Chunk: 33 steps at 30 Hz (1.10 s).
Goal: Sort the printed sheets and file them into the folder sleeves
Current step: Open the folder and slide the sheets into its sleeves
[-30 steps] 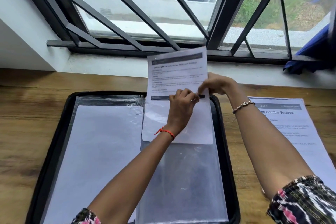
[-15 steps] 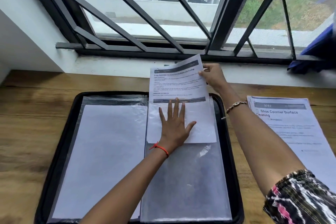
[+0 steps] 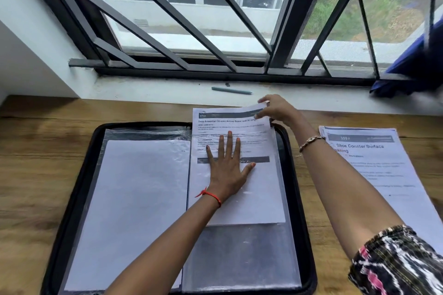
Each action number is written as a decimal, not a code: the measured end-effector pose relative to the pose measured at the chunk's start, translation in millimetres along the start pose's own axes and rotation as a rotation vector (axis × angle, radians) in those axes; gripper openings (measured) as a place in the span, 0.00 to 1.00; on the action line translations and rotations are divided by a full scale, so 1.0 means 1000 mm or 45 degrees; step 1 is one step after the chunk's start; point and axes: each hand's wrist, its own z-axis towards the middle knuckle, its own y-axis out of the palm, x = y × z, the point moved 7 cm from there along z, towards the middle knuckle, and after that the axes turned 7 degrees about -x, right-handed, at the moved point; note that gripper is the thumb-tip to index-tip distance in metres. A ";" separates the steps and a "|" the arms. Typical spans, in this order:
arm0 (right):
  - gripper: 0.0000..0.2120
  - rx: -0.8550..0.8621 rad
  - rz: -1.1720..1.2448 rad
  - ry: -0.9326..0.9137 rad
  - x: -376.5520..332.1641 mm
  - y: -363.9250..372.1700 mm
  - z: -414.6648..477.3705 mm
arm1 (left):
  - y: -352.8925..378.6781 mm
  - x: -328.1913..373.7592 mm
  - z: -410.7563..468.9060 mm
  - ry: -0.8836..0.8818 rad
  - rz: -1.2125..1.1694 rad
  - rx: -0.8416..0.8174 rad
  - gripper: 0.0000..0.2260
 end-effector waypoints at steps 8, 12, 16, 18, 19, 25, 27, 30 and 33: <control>0.12 0.196 -0.094 -0.097 -0.020 0.012 0.002 | 0.000 0.001 0.000 0.008 -0.001 0.016 0.39; 0.13 0.075 -0.250 -0.048 -0.020 0.018 -0.001 | 0.001 0.002 0.000 0.020 0.001 -0.043 0.46; 0.15 -0.183 -0.480 0.009 -0.017 0.028 -0.009 | 0.000 0.004 -0.002 0.005 -0.019 -0.092 0.49; 0.14 -0.276 -0.570 0.042 -0.015 0.032 -0.011 | -0.001 0.005 -0.002 0.004 -0.007 -0.112 0.50; 0.14 -0.317 -0.609 0.047 -0.013 0.035 -0.011 | 0.000 0.005 -0.002 -0.001 0.002 -0.121 0.50; 0.11 -0.477 -0.718 0.095 -0.007 0.048 -0.012 | 0.000 0.004 -0.002 0.007 0.022 -0.111 0.46; 0.12 -0.533 -0.678 0.098 -0.009 0.052 -0.016 | 0.002 0.003 -0.003 0.010 0.030 -0.117 0.46; 0.13 -0.572 -0.629 0.080 -0.014 0.052 -0.023 | 0.001 0.004 -0.003 0.004 0.009 -0.126 0.47; 0.13 -0.559 -0.431 0.099 -0.008 0.049 -0.029 | -0.005 0.005 -0.003 -0.008 0.009 -0.141 0.50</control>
